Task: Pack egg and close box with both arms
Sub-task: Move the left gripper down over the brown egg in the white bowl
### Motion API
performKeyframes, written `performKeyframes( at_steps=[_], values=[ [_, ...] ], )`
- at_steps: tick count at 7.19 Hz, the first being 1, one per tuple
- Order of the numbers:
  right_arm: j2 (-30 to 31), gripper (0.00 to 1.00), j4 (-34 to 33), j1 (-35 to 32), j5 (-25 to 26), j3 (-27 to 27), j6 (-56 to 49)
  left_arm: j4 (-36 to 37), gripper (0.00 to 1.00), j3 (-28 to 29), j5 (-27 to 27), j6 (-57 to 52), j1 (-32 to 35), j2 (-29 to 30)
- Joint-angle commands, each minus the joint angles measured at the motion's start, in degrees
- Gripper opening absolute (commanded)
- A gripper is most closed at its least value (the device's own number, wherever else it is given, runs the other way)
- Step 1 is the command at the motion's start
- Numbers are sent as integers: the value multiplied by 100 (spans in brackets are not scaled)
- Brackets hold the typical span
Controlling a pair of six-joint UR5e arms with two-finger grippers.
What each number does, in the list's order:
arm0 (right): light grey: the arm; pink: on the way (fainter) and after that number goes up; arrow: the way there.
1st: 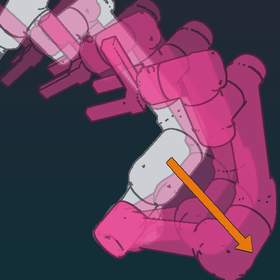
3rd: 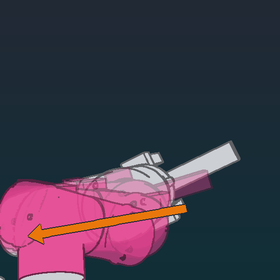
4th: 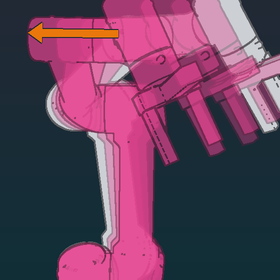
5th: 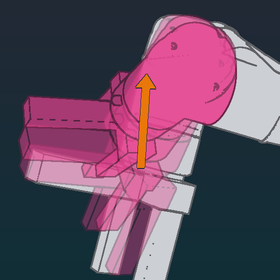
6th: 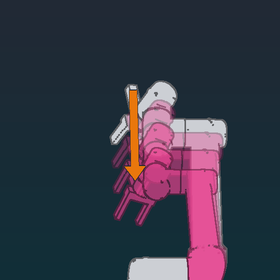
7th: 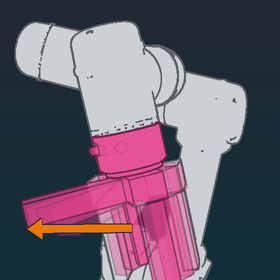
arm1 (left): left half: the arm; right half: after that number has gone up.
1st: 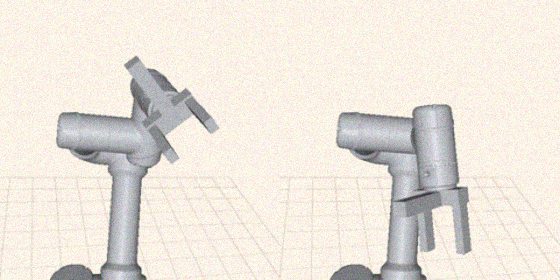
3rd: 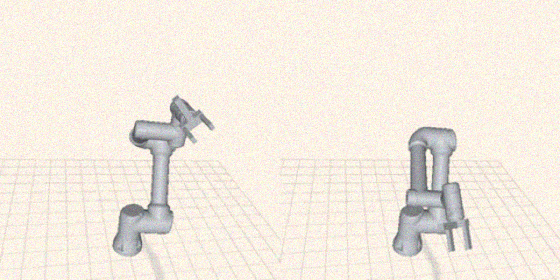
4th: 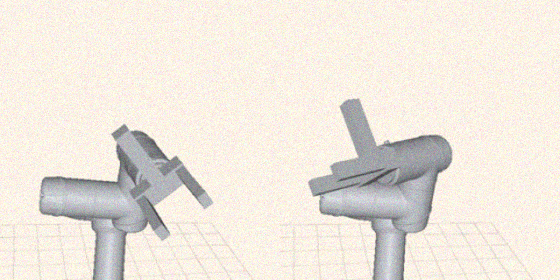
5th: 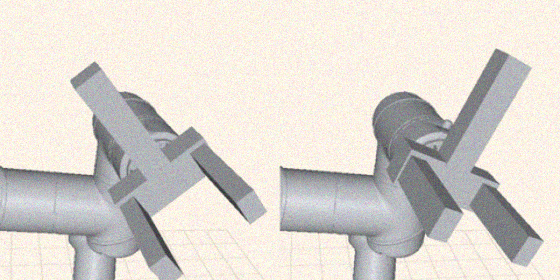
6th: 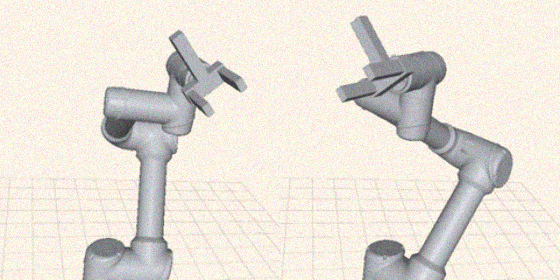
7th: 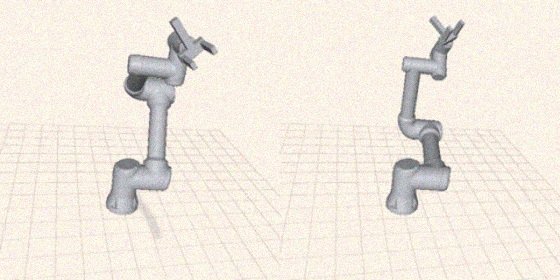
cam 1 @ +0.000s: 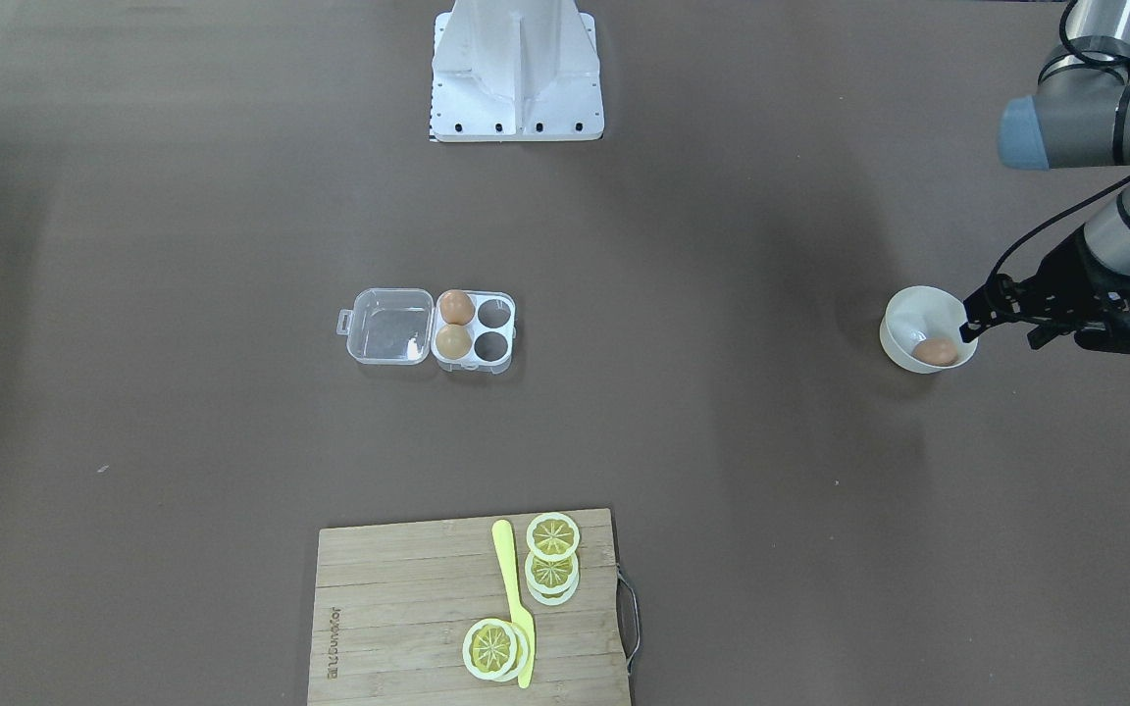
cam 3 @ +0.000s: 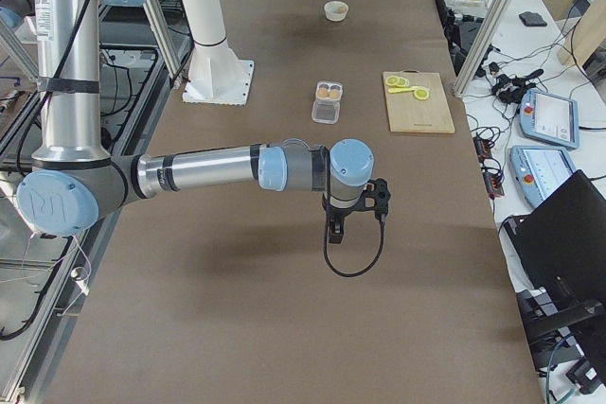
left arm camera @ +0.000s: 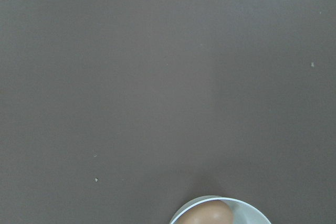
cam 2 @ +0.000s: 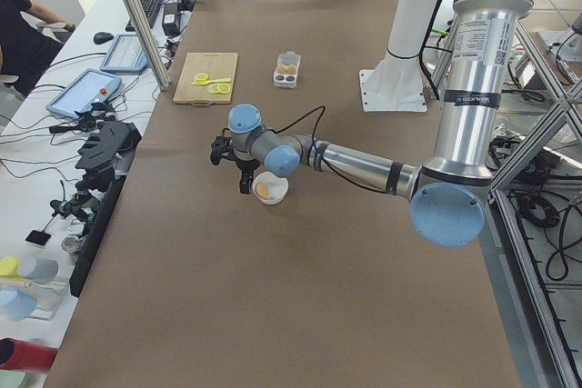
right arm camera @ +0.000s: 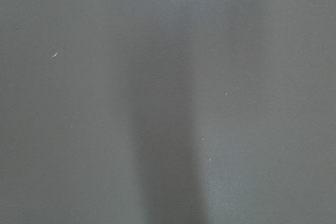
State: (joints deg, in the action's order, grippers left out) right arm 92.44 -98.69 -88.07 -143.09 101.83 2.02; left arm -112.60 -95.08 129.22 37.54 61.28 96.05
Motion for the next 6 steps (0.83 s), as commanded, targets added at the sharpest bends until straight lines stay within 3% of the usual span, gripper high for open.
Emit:
performKeyframes(
  at_steps=[1,6],
  values=[
    [-6,100,-1,0,0,-23,0,-8,92,-2,-230,279,-371,2],
    [-6,100,-10,0,-9,-32,9,-8,88,270,-230,359,-582,2]
  ],
)
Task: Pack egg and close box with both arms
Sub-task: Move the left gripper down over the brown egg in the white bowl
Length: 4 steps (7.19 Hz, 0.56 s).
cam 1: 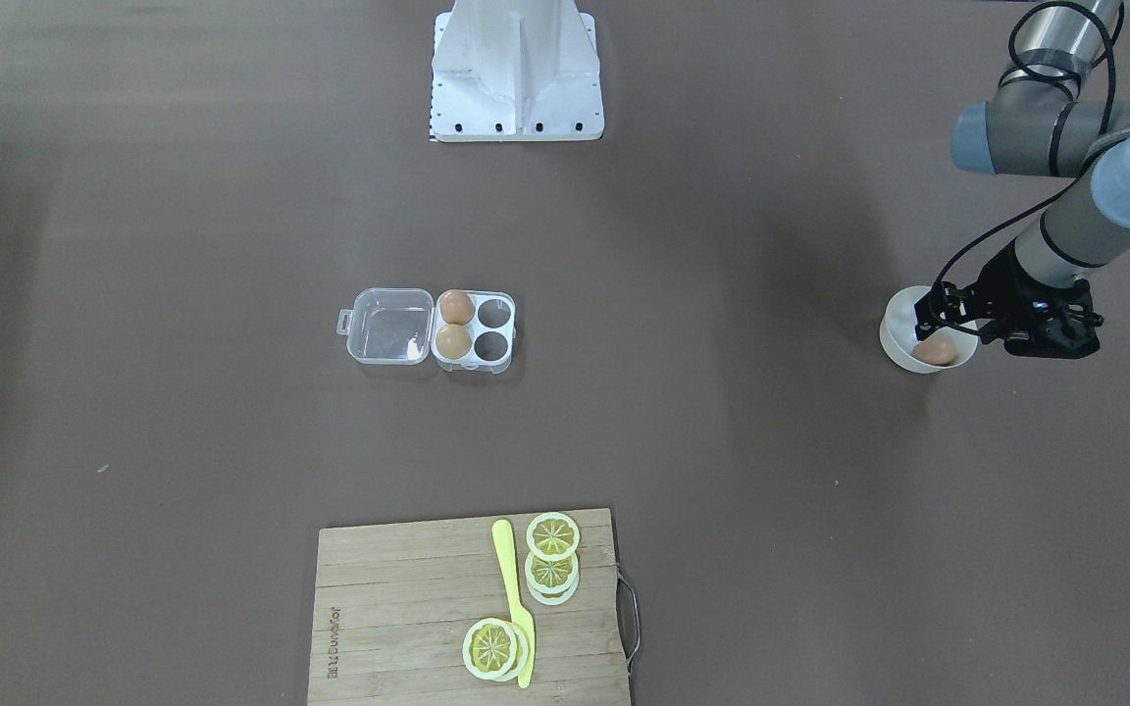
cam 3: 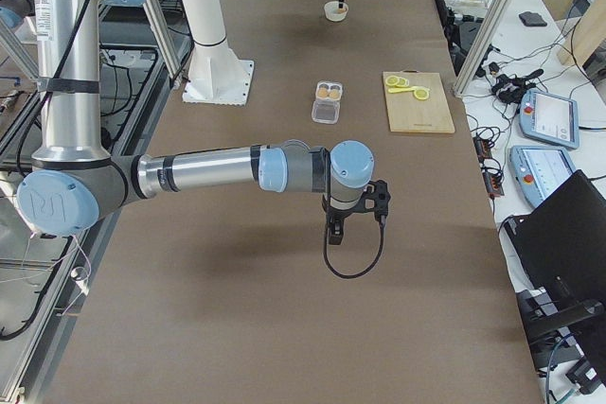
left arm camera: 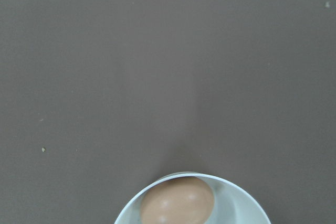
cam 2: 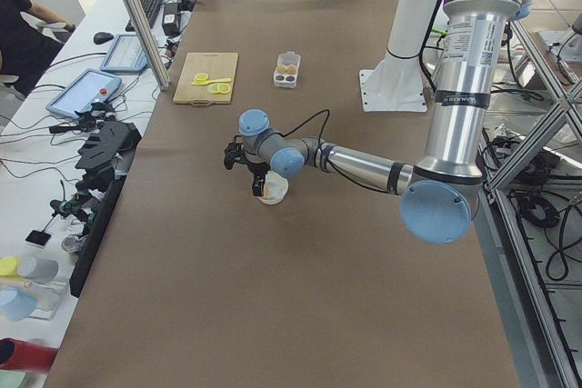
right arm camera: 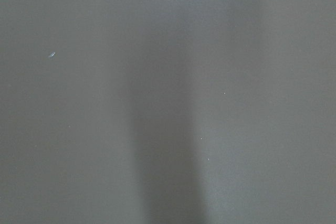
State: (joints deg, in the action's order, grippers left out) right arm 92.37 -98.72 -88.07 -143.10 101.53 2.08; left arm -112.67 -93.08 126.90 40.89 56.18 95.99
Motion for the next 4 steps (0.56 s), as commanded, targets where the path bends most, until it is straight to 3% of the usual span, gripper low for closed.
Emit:
performKeyframes(
  at_steps=[1,4],
  values=[
    [0,100,-7,0,-50,-2,3,-10,88,88,1,33,-115,7],
    [0,100,2,0,-68,-2,3,-10,88,97,1,33,-160,7]
  ],
)
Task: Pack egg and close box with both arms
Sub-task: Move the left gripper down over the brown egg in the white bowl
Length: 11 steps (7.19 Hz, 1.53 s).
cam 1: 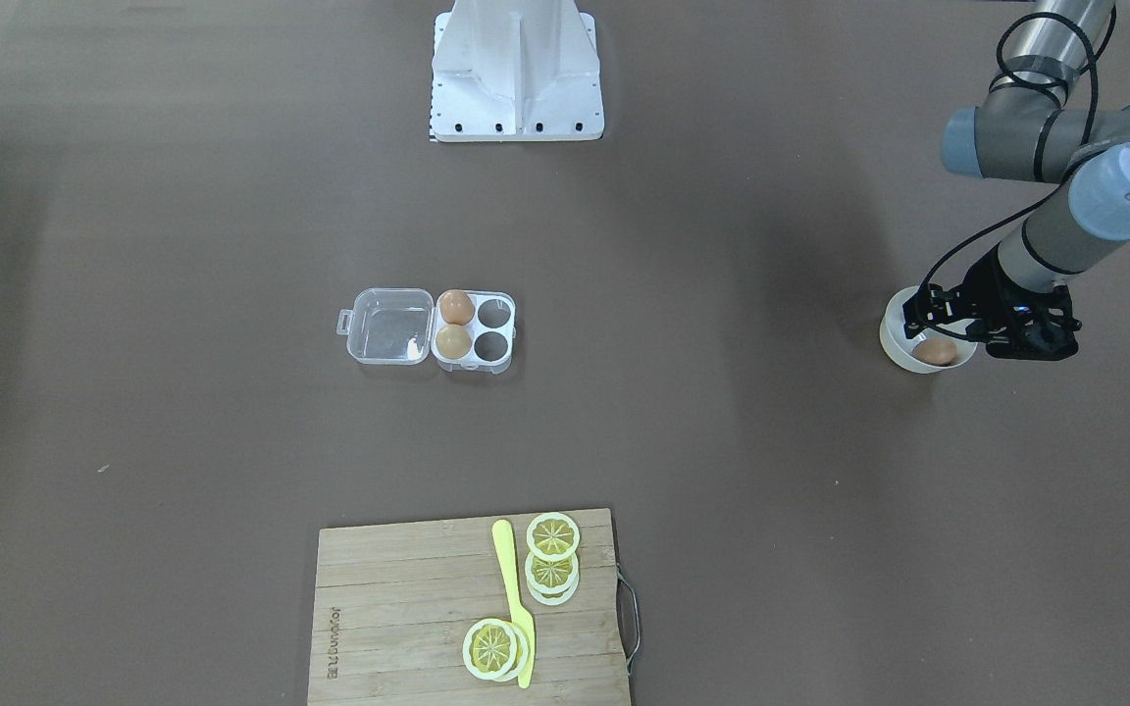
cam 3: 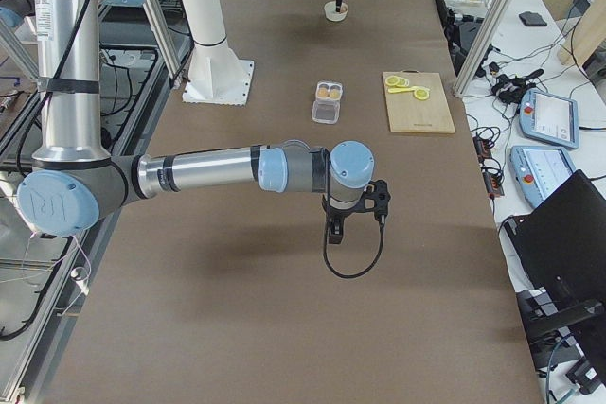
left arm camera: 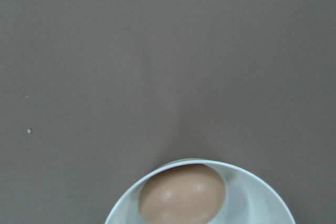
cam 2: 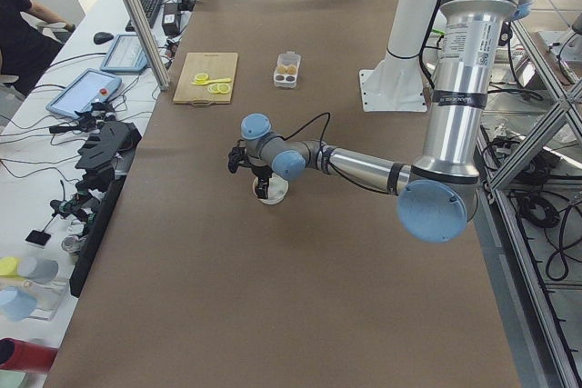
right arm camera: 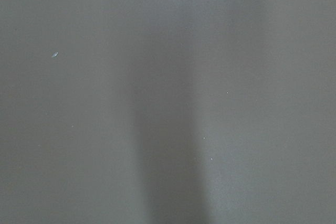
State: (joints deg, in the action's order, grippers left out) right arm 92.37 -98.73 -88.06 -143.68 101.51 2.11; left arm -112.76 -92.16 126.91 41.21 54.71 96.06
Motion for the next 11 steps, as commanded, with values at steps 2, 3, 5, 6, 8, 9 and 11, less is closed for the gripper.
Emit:
performKeyframes(
  at_steps=[2,3,5,6,8,9,11],
  values=[
    [-26,100,3,0,-11,-9,0,0,88,14,0,1,-13,0],
    [-35,100,-6,0,-11,-18,0,0,88,23,0,1,-13,9],
    [-35,100,-23,0,-133,-18,0,0,89,102,-105,9,-22,44],
    [-35,100,-23,0,-143,-18,0,-9,89,119,-114,9,-22,44],
    [-44,100,-23,0,-143,-35,0,-9,89,120,-114,53,-31,53],
    [-44,100,-15,0,-143,-35,0,-9,89,120,-114,62,-31,62],
    [-61,100,-15,0,-143,-44,0,-9,89,163,-114,71,-66,79]
  ],
)
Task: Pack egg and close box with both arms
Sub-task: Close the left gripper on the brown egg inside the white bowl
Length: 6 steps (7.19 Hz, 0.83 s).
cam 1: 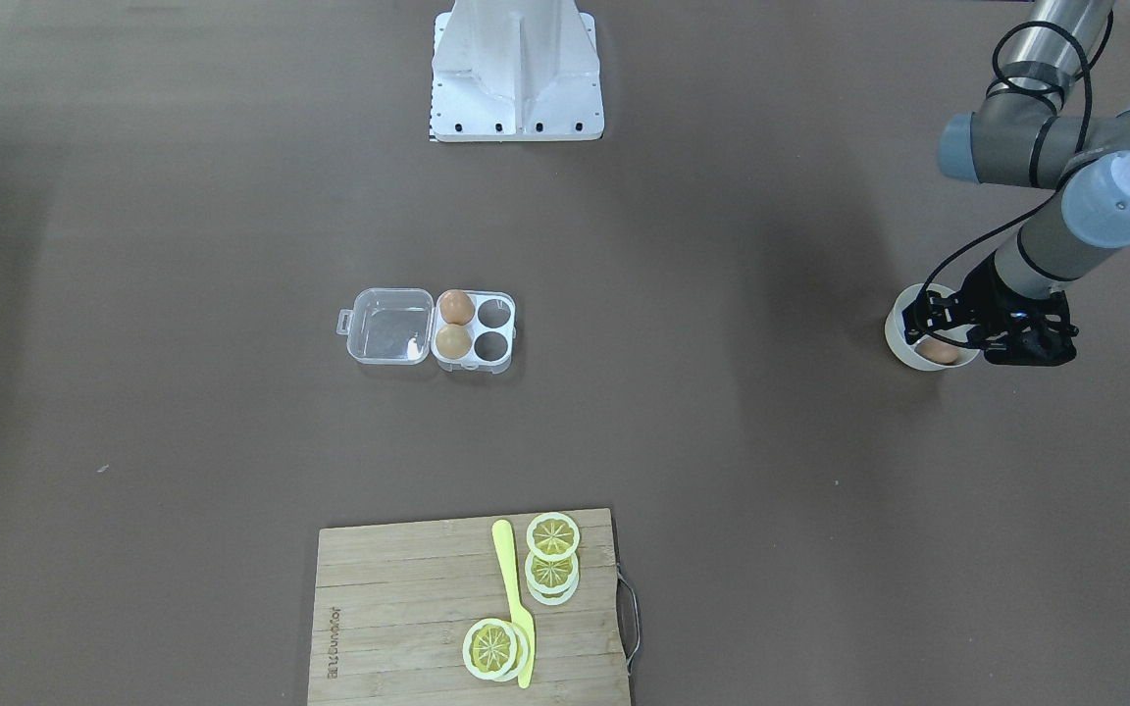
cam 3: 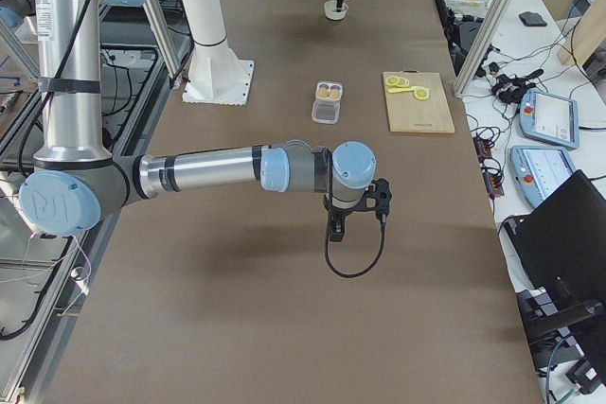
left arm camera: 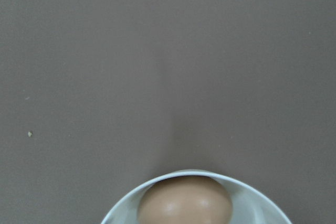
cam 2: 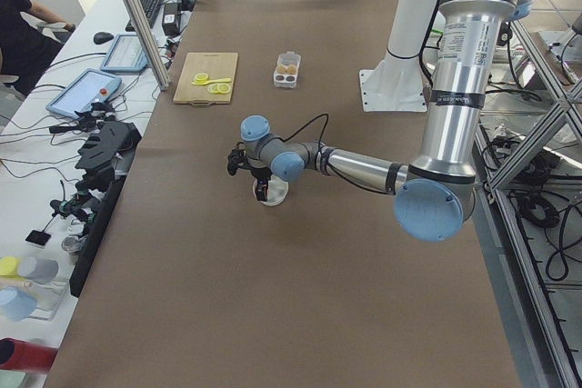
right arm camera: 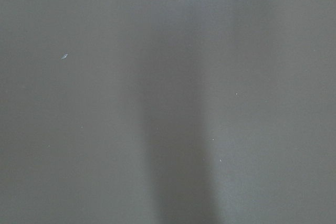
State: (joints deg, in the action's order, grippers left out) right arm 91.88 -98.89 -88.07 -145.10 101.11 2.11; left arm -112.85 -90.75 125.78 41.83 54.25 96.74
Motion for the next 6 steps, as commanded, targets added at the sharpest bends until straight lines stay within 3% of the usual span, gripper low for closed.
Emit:
performKeyframes(
  at_steps=[1,3,4,6],
  values=[
    [-30,100,-16,0,8,-4,0,0,89,66,0,9,-19,63],
    [-30,100,-25,0,8,-12,0,0,88,84,0,9,-19,99],
    [-30,100,-16,0,8,-13,0,-17,79,84,0,1,-28,99],
    [-30,100,-25,0,8,-13,0,-87,77,110,-9,-8,-19,99]
  ],
)
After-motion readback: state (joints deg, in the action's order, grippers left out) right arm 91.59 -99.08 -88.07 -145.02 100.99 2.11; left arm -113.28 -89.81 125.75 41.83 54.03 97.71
